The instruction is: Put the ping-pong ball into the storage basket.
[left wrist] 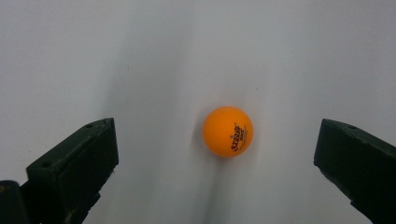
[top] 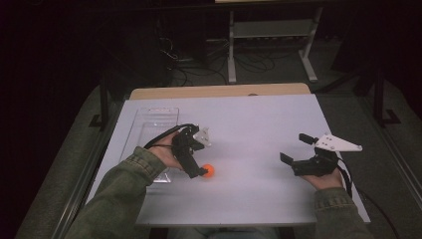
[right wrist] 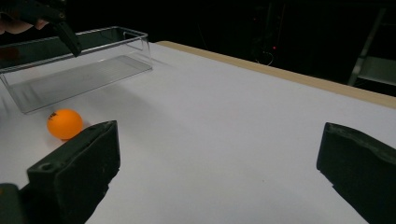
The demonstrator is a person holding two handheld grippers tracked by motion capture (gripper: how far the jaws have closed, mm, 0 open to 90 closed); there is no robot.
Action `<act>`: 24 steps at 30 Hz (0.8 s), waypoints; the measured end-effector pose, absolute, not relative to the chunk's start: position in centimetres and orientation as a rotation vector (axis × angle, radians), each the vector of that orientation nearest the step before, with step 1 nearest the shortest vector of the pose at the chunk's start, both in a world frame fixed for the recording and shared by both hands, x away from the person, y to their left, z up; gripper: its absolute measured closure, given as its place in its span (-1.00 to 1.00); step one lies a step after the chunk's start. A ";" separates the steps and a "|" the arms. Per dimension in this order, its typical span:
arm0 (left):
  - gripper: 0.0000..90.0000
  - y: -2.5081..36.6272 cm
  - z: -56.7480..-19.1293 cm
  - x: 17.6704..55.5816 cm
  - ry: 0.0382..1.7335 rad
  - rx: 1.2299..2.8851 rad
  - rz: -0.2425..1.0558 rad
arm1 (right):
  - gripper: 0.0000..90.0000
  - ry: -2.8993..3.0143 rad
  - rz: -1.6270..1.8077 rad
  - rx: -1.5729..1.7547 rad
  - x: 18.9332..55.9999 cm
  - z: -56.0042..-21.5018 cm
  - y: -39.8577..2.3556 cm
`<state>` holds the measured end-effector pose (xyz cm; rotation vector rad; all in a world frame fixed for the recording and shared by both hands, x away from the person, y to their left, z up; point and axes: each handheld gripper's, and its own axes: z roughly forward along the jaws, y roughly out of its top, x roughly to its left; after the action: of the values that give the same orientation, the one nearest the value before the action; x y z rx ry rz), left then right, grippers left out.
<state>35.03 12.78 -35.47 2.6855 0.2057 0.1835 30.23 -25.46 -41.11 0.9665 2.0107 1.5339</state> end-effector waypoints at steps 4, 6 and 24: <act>-0.93 12.6 -35.7 35.0 0.203 2.686 0.179 | -1.00 2.011 1.535 0.966 30.2 -41.1 -25.5; -0.93 12.6 -35.8 35.0 0.204 2.684 0.166 | -1.00 2.011 1.535 0.966 30.2 -41.1 -25.5; -0.90 11.7 -37.8 34.9 0.175 2.723 0.122 | -1.00 2.011 1.538 0.962 30.2 -41.1 -25.5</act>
<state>34.88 11.68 -37.82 2.7230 0.1748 0.1223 30.20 -25.48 -41.10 0.9624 2.0110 1.5376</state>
